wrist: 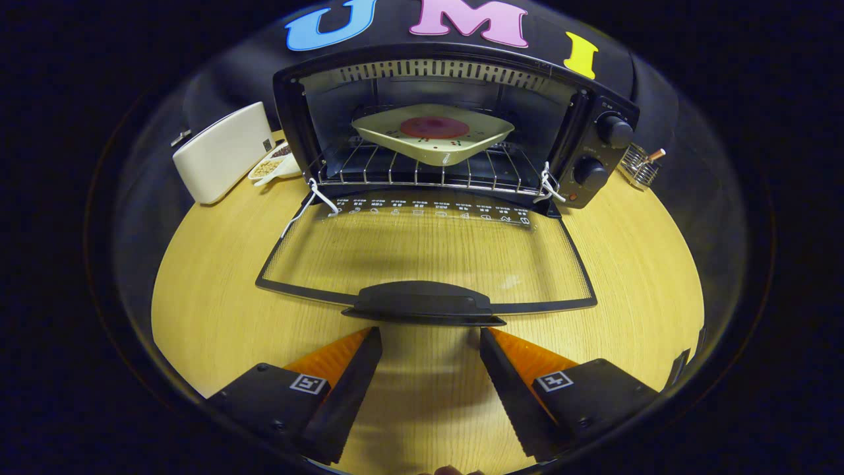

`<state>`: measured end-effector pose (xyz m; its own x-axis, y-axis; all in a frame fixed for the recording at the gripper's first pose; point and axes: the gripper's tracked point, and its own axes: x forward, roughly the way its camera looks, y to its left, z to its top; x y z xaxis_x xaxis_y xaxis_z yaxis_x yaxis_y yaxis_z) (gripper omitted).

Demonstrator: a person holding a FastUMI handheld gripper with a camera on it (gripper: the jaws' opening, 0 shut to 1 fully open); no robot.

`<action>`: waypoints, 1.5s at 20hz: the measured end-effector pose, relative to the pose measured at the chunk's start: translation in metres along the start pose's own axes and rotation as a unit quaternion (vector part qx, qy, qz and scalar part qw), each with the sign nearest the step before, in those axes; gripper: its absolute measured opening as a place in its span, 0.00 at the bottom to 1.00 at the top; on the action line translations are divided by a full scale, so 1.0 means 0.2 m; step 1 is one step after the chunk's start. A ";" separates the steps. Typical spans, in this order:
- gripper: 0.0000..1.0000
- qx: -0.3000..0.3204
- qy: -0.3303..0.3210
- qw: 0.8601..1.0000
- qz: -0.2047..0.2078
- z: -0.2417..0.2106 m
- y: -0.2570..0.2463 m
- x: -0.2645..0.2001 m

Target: Open the toaster oven, put the food inside, and close the toaster oven door.

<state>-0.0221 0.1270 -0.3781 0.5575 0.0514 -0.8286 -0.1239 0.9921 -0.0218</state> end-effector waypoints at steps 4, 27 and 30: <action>1.00 -0.031 -0.011 0.999 -0.003 0.02 0.00 -0.05; 1.00 -0.027 -0.286 0.957 0.034 0.76 -0.18 -0.91; 1.00 -0.012 -0.330 0.944 0.028 0.80 -0.31 -1.10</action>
<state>-0.0060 0.0730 -0.1057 0.9379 0.1726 -0.3009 -0.1831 0.9831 -0.0068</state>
